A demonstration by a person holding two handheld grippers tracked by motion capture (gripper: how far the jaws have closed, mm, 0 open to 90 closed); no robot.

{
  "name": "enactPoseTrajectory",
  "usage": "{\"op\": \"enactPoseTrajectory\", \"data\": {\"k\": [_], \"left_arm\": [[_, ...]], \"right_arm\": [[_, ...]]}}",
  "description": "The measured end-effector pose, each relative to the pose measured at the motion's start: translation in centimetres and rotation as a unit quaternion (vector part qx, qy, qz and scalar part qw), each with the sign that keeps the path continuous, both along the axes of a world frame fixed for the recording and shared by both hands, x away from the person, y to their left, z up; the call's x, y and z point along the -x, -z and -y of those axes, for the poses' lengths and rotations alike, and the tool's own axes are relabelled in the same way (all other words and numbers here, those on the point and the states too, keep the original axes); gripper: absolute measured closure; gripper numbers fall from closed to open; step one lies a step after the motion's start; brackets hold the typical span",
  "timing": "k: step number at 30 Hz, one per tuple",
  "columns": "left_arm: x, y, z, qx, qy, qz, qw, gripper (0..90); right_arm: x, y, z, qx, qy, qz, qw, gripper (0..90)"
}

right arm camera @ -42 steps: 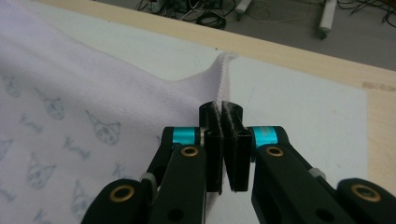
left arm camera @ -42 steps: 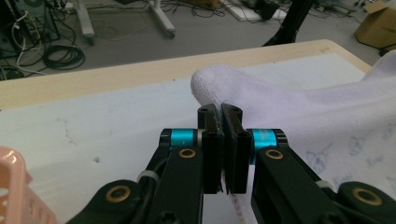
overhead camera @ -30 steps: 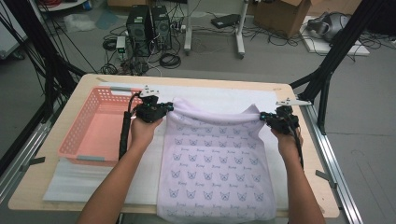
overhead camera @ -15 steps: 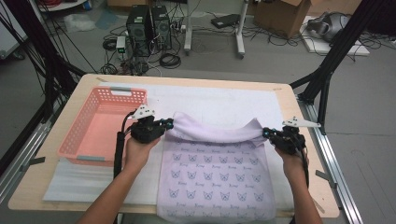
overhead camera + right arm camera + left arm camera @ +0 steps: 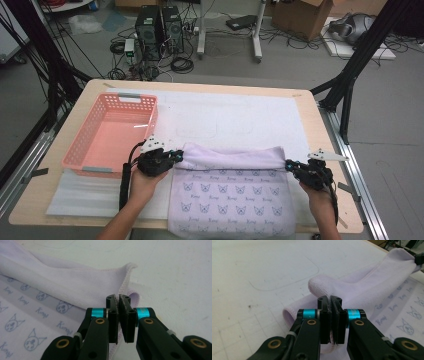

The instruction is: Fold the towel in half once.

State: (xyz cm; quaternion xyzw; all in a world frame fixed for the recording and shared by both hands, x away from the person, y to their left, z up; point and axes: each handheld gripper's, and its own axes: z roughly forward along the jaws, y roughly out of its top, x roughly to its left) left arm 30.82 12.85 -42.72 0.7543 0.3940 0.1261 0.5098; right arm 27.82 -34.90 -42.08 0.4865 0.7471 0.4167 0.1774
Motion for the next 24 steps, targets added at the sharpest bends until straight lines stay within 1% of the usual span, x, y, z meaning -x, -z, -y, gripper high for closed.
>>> {"op": "enactPoseTrajectory", "data": {"k": [1,2,3,4,5,6,7,8,9,10,13,14,15,16,17,18,19,20,21,22,23,24], "left_arm": [[0.0,0.1,0.0,0.003,-0.001,0.001,1.0,85.2],[0.0,0.0,0.1,0.003,-0.004,0.005,1.0,82.6],[-0.1,-0.1,0.1,0.007,-0.006,0.008,0.9999,75.9],[-0.3,-0.2,0.1,0.013,-0.007,0.008,0.9999,66.4],[-0.6,-0.5,0.2,0.013,-0.012,0.01,0.9998,58.7],[-0.8,-0.6,0.2,0.01,-0.013,0.012,0.9998,54.7],[-1.1,-0.8,0.3,0.011,-0.015,0.014,0.9997,51.4],[-1.5,-0.9,0.4,0.016,-0.018,0.012,0.9996,46.5],[-1.9,-0.9,0.5,0.022,-0.018,0.006,0.9996,45.3],[-2.1,-0.9,0.7,0.02,-0.017,0.002,0.9996,45.4],[-2.5,-0.3,1.4,-0.005,-0.005,-0.018,0.9998,45.6],[-2.5,-0.1,1.6,-0.018,0.0,-0.025,0.9995,45.4],[-2.5,0.2,1.7,-0.025,0.001,-0.03,0.9992,45.2],[-2.5,0.4,1.6,-0.032,0.006,-0.039,0.9987,45.4],[-2.6,0.6,1.6,-0.038,0.011,-0.048,0.998,45.9],[-2.5,0.6,1.7,-0.041,0.02,-0.05,0.9977,51.0],[-2.4,0.7,1.8,-0.053,0.029,-0.047,0.9971,59.2],[-2.4,0.7,1.9,-0.057,0.036,-0.046,0.9966,67.4],[-2.3,0.8,2.0,-0.064,0.04,-0.044,0.9962,76.2],[-2.2,0.7,2.1,-0.07,0.04,-0.041,0.9959,83.3],[-2.0,0.7,2.1,-0.065,0.036,-0.036,0.9966,86.0],[-1.9,0.7,2.0,-0.058,0.031,-0.034,0.9972,86.8]], "right_arm": [[0.0,0.0,0.0,0.003,-0.001,-0.003,1.0,84.8],[-0.1,0.1,-0.1,0.007,-0.001,-0.007,1.0,83.3],[-0.1,0.0,-0.2,0.008,-0.002,-0.01,0.9999,79.1],[-0.2,0.0,-0.3,0.01,-0.001,-0.012,0.9999,72.3],[-0.3,-0.1,-0.4,0.008,0.002,-0.013,0.9999,66.8],[-0.4,-0.4,-0.3,-0.001,0.002,-0.014,0.9999,63.8],[-0.5,-0.6,-0.3,-0.005,0.003,-0.012,0.9999,59.8],[-0.7,-0.8,-0.4,-0.004,0.008,-0.008,0.9999,56.5],[-1.0,-1.0,-0.5,-0.009,0.015,-0.008,0.9998,53.7],[-1.4,-1.1,-0.7,-0.01,0.016,-0.012,0.9998,52.0],[-2.6,-1.5,-1.6,0.003,0.012,-0.01,0.9999,49.5],[-3.1,-1.6,-2.0,0.009,0.012,-0.008,0.9999,49.4],[-3.6,-1.7,-2.4,0.021,0.009,-0.008,0.9997,49.2],[-4.1,-1.7,-2.7,0.03,0.011,-0.016,0.9994,50.1],[-4.6,-1.7,-2.9,0.038,0.014,-0.022,0.9989,55.4],[-5.0,-1.6,-2.9,0.046,0.012,-0.031,0.9984,66.4],[-5.2,-1.4,-2.8,0.049,0.009,-0.038,0.9981,81.3],[-5.1,-1.3,-2.7,0.05,0.002,-0.043,0.9978,85.8],[-4.8,-1.3,-2.6,0.051,0.001,-0.036,0.998,86.4],[-4.5,-1.3,-2.5,0.051,0.0,-0.029,0.9983,86.7],[-4.1,-1.3,-2.4,0.05,0.0,-0.023,0.9985,86.8],[-3.5,-1.3,-2.2,0.048,-0.001,-0.016,0.9987,86.9]]}}
